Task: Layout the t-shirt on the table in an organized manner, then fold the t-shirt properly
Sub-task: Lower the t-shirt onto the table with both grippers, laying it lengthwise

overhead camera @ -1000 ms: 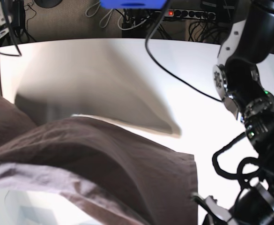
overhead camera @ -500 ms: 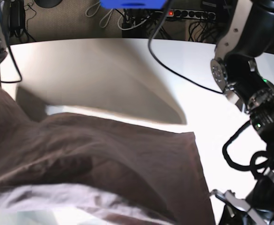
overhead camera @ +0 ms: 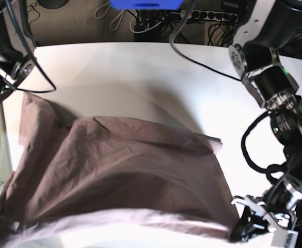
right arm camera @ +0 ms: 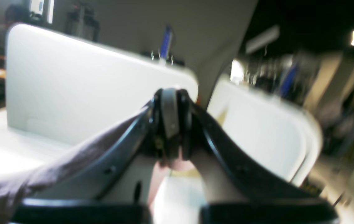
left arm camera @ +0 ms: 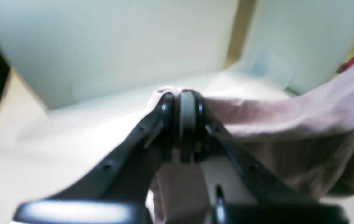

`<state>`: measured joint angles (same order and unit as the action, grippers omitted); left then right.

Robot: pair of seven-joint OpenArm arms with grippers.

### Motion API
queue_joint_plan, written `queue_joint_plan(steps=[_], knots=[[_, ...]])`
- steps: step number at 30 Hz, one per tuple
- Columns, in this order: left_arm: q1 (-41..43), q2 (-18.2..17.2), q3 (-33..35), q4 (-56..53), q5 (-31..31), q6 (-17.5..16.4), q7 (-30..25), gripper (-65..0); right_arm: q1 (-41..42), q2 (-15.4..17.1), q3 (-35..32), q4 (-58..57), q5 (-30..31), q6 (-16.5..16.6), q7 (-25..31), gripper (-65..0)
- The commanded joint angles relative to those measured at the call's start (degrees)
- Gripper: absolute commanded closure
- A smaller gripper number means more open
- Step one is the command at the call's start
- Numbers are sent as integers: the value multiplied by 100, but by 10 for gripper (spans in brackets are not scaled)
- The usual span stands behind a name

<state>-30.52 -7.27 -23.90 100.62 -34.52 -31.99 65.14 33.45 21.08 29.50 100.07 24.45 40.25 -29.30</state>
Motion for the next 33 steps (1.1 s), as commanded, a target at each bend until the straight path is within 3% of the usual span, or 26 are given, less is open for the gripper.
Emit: queue_joint_plan(steps=[1,5,9,16,19,24,28,30,33], knots=[[-178,-34,-6,-53,-95,-23,-189,-4,167,94,-27,-7,144,-25,244,0],[-302,-34,47,-668,125,-23,-462,-4,167,85,-114,-491,92,-25,244,0],[-425,-25,47,-1354,494,-6,-699,-4,167,41,-317,-798,-462,-25,244,0],[-978,-34,364,-3183,1681,3,-796,-4,176,-134,-589,-1765,-1139,-25,244,0],[-1163,-34,689,-3693,2050,3,-1244,-4,220,-134,-633,-2363,-1456,-25,262,0],[-1225,-34,1243,-4211,2419,3,-2088,-4,325,-126,-888,-3216,-1746,-25,824,0],[-1541,-16,1427,-5038,2709,3,-2501,-5,369,-161,-914,-3638,-2423,-25,1097,0],[-1673,-34,1427,-5407,2736,3,-2572,-9,369,-161,-923,-3673,-2607,-25,1123,-35],[-1840,-51,1427,-5671,2736,3,-2616,-37,369,-161,-1046,-3682,-2801,-25,1132,-168]])
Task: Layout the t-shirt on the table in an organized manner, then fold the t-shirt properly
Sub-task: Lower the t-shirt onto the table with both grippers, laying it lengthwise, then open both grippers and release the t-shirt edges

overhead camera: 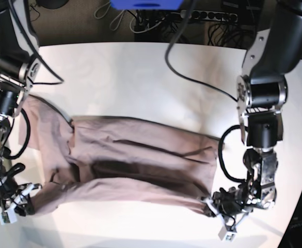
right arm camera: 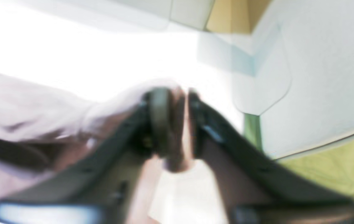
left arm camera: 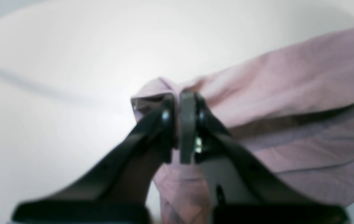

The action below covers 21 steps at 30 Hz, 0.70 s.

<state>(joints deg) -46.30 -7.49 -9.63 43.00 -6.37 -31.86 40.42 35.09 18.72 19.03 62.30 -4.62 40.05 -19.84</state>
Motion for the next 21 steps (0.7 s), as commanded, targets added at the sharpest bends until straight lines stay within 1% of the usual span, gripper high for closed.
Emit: queue_joint_plan(steps=[1,3,4,5,6,8,10,12,13,16,18,21], knots=[[-297,-73,0,82,-62,-10,-126,-65,205,75,-8,95,62,-5,186,-218],[-323,-100,0,100,-88,-10,-100,-151,196,66,-17,130,27,-5,168,-319],[-332,-109,0,100,-88,-10,-100,-206,188,66,-17,130,27,-5,168,-358],[-332,-152,0,100,-88,-10,-100,-272,179,66,9,148,27,-5,168,-379],[-332,-205,0,100,-97,-45,-100,-331,170,84,18,192,45,-5,168,-381],[-332,-267,-9,108,-106,-63,-91,-470,73,102,36,403,36,-5,151,-380],[-306,-320,-9,126,-115,-71,-73,-570,-146,110,159,649,53,-5,151,-381],[-112,-460,-79,399,-246,-71,155,-650,-419,58,317,1150,62,-5,151,-381],[151,-495,-184,610,-431,-71,314,-650,-648,22,387,1440,62,-5,133,-381],[995,-539,-431,1541,-994,-63,472,-650,-1421,-320,748,2319,62,-5,-52,-381],[1470,-504,-439,1990,-1055,-63,454,-650,-1834,-646,915,2662,62,-5,-25,-381],[2085,-478,-439,2324,-1038,-63,445,-650,-2467,-989,1108,3102,62,-5,-16,-381]])
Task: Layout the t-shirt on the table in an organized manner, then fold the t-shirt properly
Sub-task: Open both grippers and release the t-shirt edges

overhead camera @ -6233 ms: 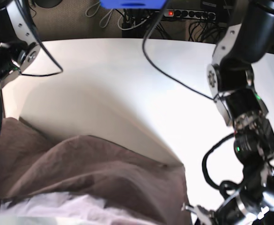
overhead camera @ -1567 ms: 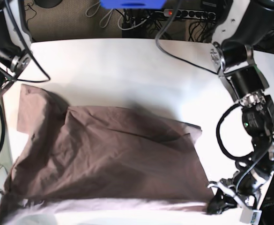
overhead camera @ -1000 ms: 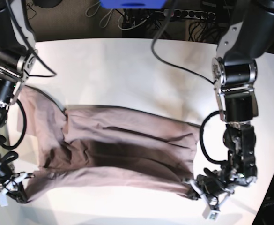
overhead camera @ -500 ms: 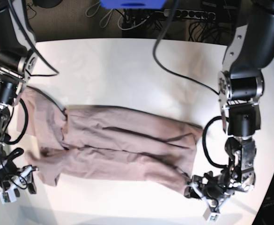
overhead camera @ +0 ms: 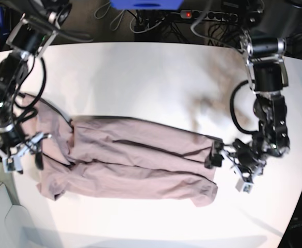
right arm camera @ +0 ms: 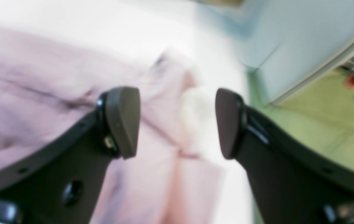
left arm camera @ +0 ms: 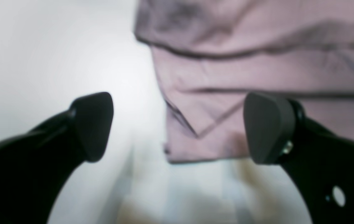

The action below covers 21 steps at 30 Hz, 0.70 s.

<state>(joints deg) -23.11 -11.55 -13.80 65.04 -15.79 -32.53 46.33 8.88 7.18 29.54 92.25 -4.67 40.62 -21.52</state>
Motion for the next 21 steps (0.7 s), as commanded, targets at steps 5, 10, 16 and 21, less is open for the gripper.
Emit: queue_joint_plan(steps=[5,10,16,21], knots=[[65,87,-22,-363,-96,14,-558,-650,-401,-89,92,283,172,-62,161,-381],[83,131,-31,-978,-113,5,-707,-650,-717,-72,110,415,427,-62,161,-380],[100,131,-13,-1207,-96,-4,-830,-650,-761,-72,110,520,427,-62,161,-380],[109,175,-13,-1479,-131,-197,-839,-650,-761,-72,110,520,427,-62,161,-380]])
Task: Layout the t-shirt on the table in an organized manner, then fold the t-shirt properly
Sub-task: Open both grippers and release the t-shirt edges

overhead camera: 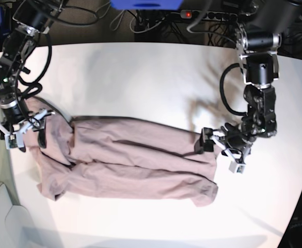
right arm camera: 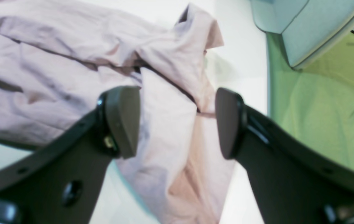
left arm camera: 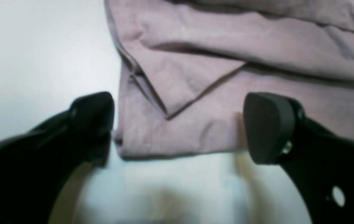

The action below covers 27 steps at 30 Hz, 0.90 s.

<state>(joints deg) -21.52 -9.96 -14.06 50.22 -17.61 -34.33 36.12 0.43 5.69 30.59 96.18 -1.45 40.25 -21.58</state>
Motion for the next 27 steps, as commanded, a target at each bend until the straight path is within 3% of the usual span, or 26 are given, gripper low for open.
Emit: queue_joint_plan(steps=[1,3,6,19,21,23,27], knots=[[-15,51,13,3,86,-123,199,-650,85,77,5,127,106,-25,167,-380],[108,77,13,20,86,-405,182,-650,85,77,5,127,106,-25,167,-380],[161,86,13,20,86,-545,164,-650,85,77,5,127,106,-25,167,-380],[363,94,4,187,86,-537,208,-641,85,77,22,92,106,-25,167,-380],[363,86,4,187,86,-545,217,-580,76,77,198,83,88,-25,167,-380],[363,86,4,187,68,-554,217,-471,76,77,365,65,88,-25,132,-380],[345,86,-4,187,59,-545,226,-157,-21,130,664,-260,88,-25,158,-382]])
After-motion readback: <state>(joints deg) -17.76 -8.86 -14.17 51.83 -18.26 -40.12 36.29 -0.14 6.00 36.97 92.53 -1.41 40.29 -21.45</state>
